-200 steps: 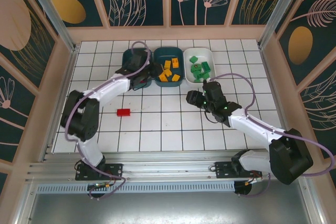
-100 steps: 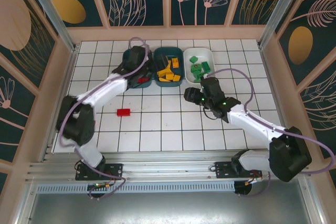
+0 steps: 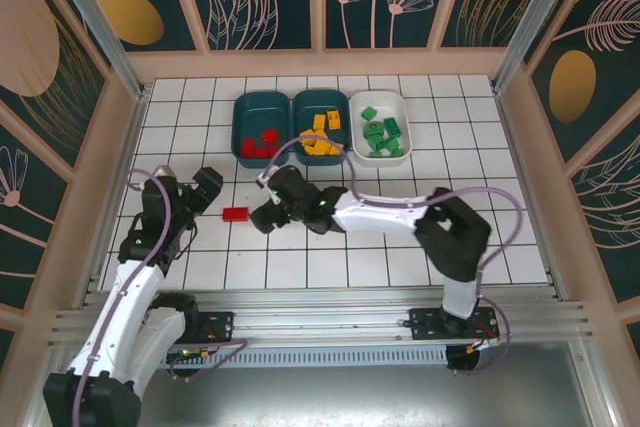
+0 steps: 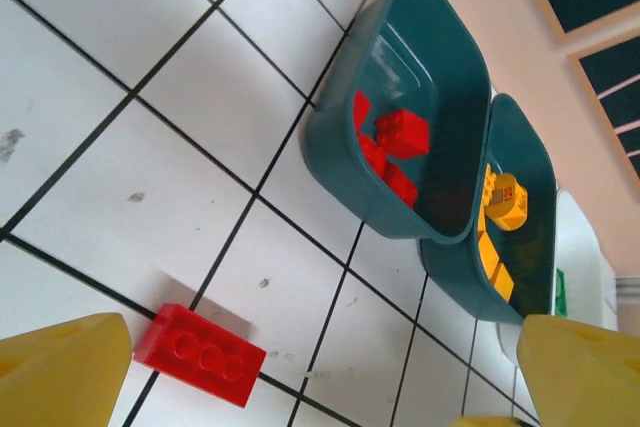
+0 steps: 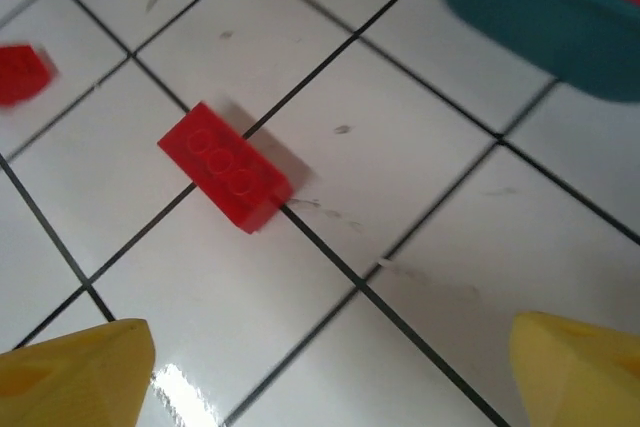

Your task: Sort the legos into containers by color

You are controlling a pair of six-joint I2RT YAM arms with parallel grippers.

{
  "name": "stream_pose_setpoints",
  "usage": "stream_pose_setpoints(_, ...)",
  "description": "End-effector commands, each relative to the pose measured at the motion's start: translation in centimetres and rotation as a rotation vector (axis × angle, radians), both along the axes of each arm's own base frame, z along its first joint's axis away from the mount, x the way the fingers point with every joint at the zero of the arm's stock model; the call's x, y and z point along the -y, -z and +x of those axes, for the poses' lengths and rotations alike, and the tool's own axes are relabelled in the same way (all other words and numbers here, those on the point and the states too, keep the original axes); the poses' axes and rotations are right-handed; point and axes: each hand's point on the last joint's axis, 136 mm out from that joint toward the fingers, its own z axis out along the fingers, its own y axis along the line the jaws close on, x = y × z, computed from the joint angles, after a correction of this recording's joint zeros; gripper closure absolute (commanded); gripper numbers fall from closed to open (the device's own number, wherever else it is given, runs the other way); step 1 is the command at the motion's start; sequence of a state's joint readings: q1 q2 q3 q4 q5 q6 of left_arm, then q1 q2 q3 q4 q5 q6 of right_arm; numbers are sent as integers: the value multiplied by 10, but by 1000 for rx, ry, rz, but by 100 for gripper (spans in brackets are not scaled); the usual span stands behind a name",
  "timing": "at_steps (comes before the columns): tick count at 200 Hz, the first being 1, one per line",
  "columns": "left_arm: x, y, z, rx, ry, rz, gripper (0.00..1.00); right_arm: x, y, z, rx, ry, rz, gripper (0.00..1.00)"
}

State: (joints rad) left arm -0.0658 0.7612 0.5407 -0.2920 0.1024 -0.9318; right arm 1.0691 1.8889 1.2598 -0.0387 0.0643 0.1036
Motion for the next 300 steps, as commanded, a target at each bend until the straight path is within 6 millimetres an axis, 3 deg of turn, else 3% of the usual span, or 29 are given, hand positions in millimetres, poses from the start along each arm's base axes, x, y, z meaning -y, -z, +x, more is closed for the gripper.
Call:
stream_pose_setpoints(1,17,26,-8,-152,78,-177,2,-25,5,23,80,-126,-12,1)
stream_pose_setpoints(15,10,20,1,-149,54,-185,1,-44,12,24,90,-193,-34,1)
stream_pose_setpoints(32,-5,-5,13,-104,3,-129,1,-59,20,17,81,-270,-39,2)
stream_pose_setpoints(68,-12,-44,28,-62,-12,-143,2,-69,48,7,22,-352,-45,8)
stream_pose_setpoints(107,-27,-87,39,-25,-52,-218,2,-88,50,-3,-44,-433,39,14)
stream_pose_setpoints(117,-28,-87,39,-35,-56,-225,2,-91,52,-4,-51,-444,44,14)
stream_pose_setpoints(124,-29,-102,41,-7,-58,-219,2,-93,53,-4,-52,-449,50,15)
stream_pose_setpoints(143,-31,-103,39,-6,-74,-216,2,-99,64,-2,-65,-458,40,21)
stream_pose_setpoints(159,-30,-97,37,-16,-79,-238,2,-103,69,-2,-88,-476,50,26)
stream_pose_setpoints(162,-28,-88,35,-34,-79,-253,2,-104,69,-2,-91,-479,52,27)
stream_pose_setpoints(198,-12,-57,33,-88,-53,-394,1,-108,59,-3,-91,-483,69,49)
stream_pose_setpoints(233,-19,-54,29,-89,-98,-371,1,-106,54,-7,-72,-476,72,72)
stream_pose_setpoints(262,-19,-58,28,-77,-91,-360,1,-106,51,-9,-49,-450,65,80)
stream_pose_setpoints(300,-23,-52,25,-86,-97,-326,1,-97,24,-1,10,-357,129,84)
